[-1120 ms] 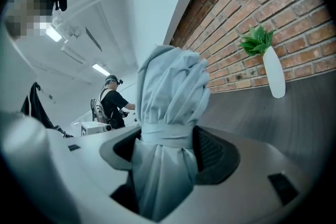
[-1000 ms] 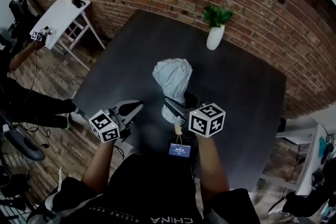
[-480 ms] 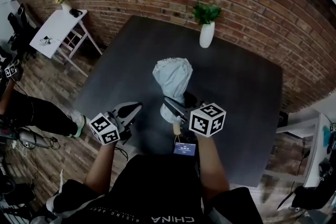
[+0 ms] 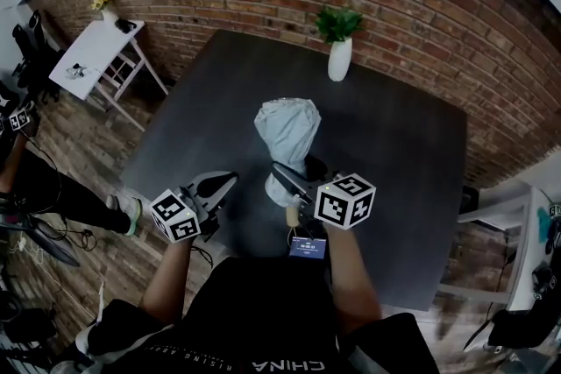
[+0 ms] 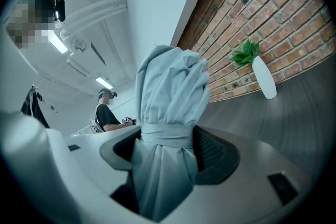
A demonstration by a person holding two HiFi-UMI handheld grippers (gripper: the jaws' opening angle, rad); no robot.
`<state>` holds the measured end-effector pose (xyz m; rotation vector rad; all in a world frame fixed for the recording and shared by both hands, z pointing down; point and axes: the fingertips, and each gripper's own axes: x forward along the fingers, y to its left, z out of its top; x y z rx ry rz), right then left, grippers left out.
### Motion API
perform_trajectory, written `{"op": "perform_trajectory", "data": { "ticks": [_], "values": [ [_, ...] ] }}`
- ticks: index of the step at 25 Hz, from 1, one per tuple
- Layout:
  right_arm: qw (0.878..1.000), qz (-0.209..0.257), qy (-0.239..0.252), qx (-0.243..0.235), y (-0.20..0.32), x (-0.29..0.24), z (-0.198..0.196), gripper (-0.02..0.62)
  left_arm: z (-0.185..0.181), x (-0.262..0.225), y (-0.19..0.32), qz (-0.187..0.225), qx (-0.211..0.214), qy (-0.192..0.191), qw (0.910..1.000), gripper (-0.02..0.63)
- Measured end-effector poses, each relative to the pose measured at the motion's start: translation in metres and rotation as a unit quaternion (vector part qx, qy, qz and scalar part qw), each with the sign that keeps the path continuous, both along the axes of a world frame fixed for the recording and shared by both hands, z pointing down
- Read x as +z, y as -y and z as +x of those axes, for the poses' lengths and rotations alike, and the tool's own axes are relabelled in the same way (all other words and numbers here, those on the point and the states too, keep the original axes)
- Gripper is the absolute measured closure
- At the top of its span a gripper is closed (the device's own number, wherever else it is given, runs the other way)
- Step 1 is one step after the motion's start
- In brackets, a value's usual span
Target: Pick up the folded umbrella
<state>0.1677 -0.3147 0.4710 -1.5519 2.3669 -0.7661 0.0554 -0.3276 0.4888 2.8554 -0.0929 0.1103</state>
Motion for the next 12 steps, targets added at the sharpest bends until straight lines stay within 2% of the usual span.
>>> {"op": "perform_trajectory", "data": {
  "ticks": [12],
  "values": [
    [1.000,0.001,0.004,-0.007,-0.0055,-0.0021,-0.0032,0.298,0.0007,0.0023,-0.0075,0.004,0.008,0.005,0.9999,0.603]
  ]
}}
